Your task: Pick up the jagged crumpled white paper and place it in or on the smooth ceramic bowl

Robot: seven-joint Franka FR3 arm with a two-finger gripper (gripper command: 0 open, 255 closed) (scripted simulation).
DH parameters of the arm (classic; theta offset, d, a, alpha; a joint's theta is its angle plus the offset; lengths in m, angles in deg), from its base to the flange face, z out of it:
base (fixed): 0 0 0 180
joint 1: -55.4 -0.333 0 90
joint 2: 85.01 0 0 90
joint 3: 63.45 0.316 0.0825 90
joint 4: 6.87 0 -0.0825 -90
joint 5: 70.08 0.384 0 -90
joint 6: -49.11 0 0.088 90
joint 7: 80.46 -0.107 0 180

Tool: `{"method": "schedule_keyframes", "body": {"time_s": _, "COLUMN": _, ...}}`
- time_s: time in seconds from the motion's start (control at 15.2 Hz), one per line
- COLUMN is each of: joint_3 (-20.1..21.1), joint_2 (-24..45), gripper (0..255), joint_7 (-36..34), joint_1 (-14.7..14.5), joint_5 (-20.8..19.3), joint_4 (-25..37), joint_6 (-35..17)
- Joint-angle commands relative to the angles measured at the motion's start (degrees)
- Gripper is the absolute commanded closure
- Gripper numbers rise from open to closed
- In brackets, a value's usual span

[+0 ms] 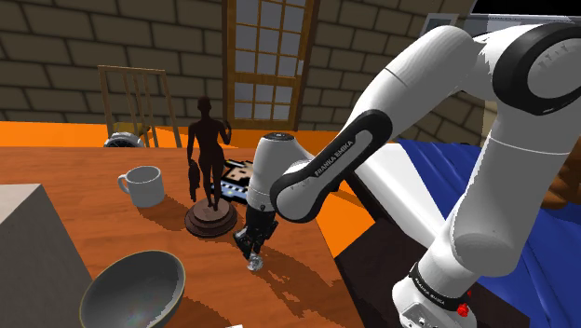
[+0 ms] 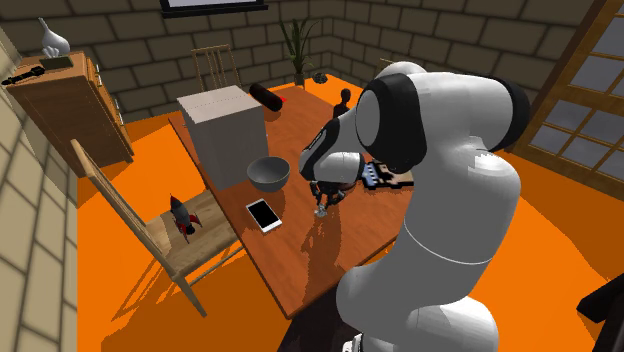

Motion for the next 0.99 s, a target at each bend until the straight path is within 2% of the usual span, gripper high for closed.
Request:
{"method": "schedule_keyframes", "body": {"time_s": 0.0, "joint_3": 0.0, "joint_2": 0.1, "gripper": 255, "joint_7": 0.0, "joint_1": 0.0, "joint_5": 0.0, "joint_4": -0.1, "joint_6": 0.1}}
{"method": "schedule_keyframes", "body": {"time_s": 0.13, "joint_3": 0.0, "joint_2": 0.1, "gripper": 255, "joint_7": 0.0, "joint_1": 0.0, "joint_5": 0.0, "joint_4": 0.0, "joint_6": 0.1}}
{"method": "schedule_keyframes", "body": {"time_s": 0.92, "joint_3": 1.0, "joint_2": -9.1, "gripper": 255, "joint_7": 2.3, "joint_1": 0.9, "joint_5": 4.9, "joint_4": 1.6, "joint_6": 10.3}}
